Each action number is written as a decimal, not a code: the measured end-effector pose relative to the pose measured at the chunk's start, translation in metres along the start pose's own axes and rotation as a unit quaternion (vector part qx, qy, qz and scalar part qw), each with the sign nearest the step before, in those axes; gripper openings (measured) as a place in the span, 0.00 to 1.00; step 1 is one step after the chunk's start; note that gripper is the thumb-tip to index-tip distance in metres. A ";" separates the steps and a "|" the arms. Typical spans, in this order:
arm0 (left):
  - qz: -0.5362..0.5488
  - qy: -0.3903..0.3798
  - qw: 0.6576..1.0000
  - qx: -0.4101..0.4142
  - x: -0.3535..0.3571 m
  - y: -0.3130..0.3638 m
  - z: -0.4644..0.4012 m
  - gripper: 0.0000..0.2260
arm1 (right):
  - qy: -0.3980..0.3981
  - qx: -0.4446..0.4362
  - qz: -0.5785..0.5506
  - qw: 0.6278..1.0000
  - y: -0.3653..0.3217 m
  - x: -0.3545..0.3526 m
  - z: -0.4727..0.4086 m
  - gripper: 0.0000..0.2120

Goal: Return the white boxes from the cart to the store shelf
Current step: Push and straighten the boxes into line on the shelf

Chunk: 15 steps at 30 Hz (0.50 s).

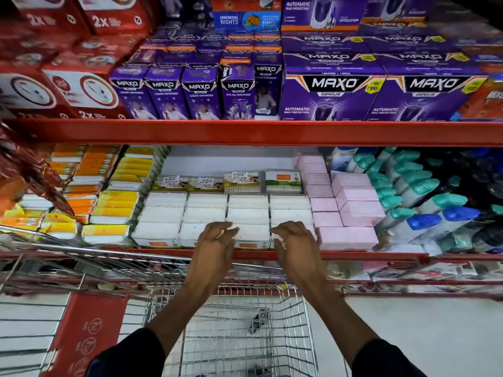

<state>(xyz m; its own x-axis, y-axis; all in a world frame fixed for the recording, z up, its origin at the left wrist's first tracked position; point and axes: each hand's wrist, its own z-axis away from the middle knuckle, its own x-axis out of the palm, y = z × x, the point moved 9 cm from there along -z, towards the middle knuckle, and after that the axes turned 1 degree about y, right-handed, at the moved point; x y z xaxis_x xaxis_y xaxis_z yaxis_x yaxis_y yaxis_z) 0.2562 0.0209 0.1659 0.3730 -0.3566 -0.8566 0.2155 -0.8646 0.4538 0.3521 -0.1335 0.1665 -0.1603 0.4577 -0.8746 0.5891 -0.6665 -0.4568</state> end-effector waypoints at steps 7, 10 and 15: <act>-0.097 -0.007 0.994 -0.049 -0.026 -0.059 0.010 0.16 | -0.044 -0.062 0.001 0.997 -0.059 0.039 -0.017 0.18; -0.097 -0.018 0.995 -0.031 -0.025 -0.063 0.007 0.19 | -0.047 -0.054 0.035 0.997 -0.060 0.046 -0.020 0.20; -0.056 -0.013 0.998 -0.021 -0.026 -0.067 0.005 0.21 | -0.029 -0.052 0.052 0.997 -0.066 0.042 -0.019 0.15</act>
<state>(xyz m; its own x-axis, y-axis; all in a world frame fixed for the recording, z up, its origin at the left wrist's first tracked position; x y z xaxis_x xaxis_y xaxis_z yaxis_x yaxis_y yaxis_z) 0.2272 0.0864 0.1566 0.3209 -0.2683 -0.9083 0.2925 -0.8841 0.3645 0.3216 -0.0592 0.1629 -0.1375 0.3530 -0.9255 0.6841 -0.6419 -0.3464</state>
